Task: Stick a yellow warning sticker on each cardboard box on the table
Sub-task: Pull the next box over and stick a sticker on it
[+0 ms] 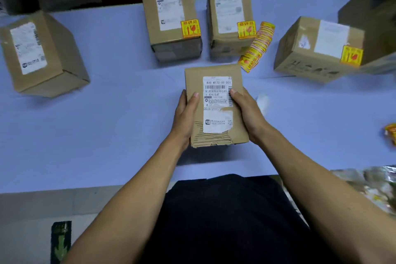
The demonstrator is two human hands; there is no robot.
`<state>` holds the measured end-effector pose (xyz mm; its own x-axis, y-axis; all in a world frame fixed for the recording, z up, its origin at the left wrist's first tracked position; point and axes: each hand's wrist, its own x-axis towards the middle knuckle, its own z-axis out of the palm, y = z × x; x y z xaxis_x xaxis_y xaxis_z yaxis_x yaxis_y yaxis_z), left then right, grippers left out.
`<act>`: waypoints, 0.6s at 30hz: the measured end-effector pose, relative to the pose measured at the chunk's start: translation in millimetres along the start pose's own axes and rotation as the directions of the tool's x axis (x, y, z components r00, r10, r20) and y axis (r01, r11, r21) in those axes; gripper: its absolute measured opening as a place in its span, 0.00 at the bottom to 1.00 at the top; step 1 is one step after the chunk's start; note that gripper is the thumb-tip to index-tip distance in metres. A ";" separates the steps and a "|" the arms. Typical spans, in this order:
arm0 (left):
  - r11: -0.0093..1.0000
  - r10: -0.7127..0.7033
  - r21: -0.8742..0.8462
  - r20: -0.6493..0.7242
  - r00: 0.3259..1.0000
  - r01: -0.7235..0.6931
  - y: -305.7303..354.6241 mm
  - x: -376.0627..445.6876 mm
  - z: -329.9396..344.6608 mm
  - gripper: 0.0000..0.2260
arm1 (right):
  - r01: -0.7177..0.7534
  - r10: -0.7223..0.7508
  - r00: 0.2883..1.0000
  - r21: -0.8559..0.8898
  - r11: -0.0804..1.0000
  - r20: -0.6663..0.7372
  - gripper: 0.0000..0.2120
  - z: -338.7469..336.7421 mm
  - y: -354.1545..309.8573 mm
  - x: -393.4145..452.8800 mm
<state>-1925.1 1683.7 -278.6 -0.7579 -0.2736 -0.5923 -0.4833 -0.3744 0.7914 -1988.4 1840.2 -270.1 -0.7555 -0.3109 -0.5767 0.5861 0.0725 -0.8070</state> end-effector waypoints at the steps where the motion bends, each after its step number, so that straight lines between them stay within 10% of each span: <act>1: 1.000 -0.003 0.014 -0.011 1.000 0.003 -1.0 3.3 3.7 0.22 | -0.002 0.002 1.000 -0.015 1.000 -0.005 0.19 -3.9 0.2 3.0; 13: 0.955 0.006 0.296 -0.118 0.993 0.029 4.8 32.5 15.4 0.29 | -0.088 0.093 0.996 -0.169 0.982 0.018 0.23 -47.7 -11.5 43.7; 18: 0.435 0.418 0.863 0.059 0.907 -0.257 23.9 37.9 27.6 0.33 | -0.094 -0.104 0.947 -0.572 0.815 -0.304 0.17 -71.3 -28.0 79.8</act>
<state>-1977.5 1688.9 -277.9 -0.9148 -0.3526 -0.1972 -0.3941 0.6718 0.6271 -2086.0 1880.9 -302.7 -0.8655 -0.0140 -0.5007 0.3811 0.6301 -0.6765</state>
